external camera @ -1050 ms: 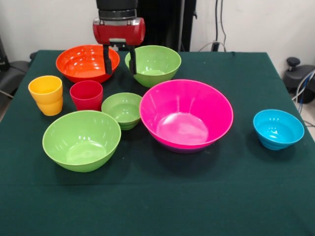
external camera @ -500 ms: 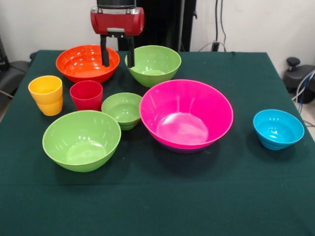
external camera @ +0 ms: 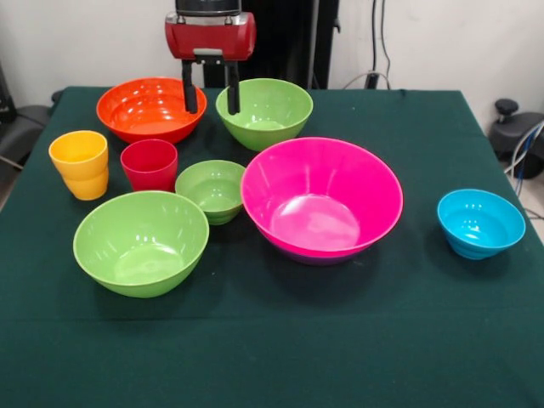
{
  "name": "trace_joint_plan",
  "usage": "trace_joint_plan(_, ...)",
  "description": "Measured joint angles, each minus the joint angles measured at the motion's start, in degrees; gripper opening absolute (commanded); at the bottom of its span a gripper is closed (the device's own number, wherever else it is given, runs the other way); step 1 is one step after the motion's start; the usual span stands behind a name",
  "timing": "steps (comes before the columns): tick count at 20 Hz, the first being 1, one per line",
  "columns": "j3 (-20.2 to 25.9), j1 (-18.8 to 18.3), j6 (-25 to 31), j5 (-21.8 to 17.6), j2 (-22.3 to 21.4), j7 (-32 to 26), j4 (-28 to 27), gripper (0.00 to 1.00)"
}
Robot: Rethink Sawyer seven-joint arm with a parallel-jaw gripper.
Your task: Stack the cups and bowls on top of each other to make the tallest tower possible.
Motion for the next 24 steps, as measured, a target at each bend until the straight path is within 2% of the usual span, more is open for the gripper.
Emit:
trace_joint_plan(6,0.0,-1.0,-0.3,-0.6,0.0,0.0,0.8,1.00)
trace_joint_plan(9,0.0,-2.7,-1.2,-2.0,0.0,0.0,1.6,1.00)
trace_joint_plan(16,-0.1,-7.9,-4.0,-7.3,1.0,0.0,3.2,1.00)
trace_joint_plan(20,-0.6,-9.2,-5.1,-10.1,2.8,0.0,3.4,1.00)
trace_joint_plan(24,-1.8,-8.9,-6.6,-12.8,5.2,0.0,3.4,1.00)
